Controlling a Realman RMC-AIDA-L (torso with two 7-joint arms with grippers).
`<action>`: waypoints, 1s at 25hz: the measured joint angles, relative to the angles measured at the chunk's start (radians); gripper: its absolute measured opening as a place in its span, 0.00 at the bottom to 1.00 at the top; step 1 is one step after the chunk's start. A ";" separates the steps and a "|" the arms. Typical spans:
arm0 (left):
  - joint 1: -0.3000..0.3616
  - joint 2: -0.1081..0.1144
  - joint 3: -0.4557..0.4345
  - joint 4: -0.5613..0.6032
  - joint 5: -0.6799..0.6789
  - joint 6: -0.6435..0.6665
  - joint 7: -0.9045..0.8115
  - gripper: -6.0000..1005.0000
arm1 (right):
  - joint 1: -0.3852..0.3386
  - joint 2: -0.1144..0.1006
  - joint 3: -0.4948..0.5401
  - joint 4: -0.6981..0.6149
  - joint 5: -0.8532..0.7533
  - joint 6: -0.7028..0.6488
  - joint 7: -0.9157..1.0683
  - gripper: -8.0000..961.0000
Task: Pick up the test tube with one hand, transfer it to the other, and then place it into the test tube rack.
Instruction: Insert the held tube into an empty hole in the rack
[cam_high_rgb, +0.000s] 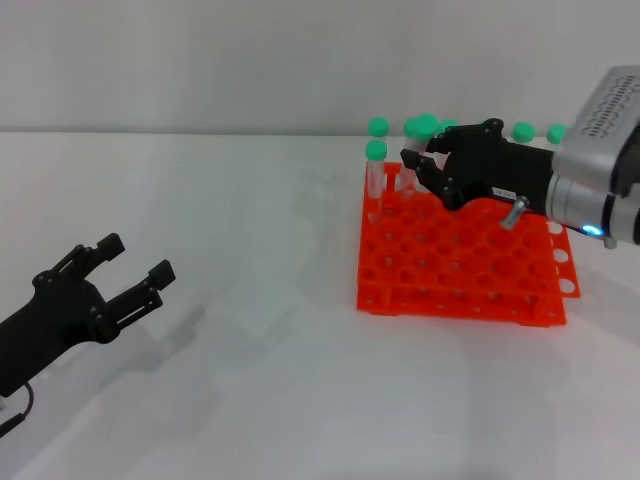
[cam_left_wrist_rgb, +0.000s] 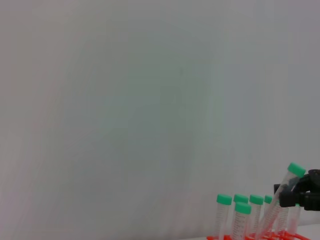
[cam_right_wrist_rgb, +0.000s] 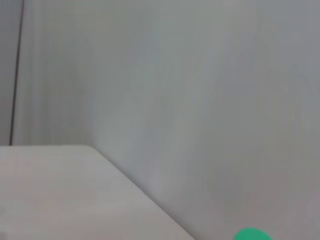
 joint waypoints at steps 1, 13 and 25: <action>0.000 0.000 0.000 0.000 0.000 -0.001 0.000 0.88 | 0.006 0.000 -0.013 0.001 0.000 0.017 0.000 0.25; -0.007 0.002 -0.002 0.000 -0.001 -0.023 0.001 0.88 | 0.038 -0.003 -0.072 0.004 -0.001 0.083 0.011 0.26; -0.021 0.003 0.000 0.000 -0.001 -0.040 0.001 0.87 | 0.031 -0.011 -0.069 0.020 -0.001 0.093 0.034 0.27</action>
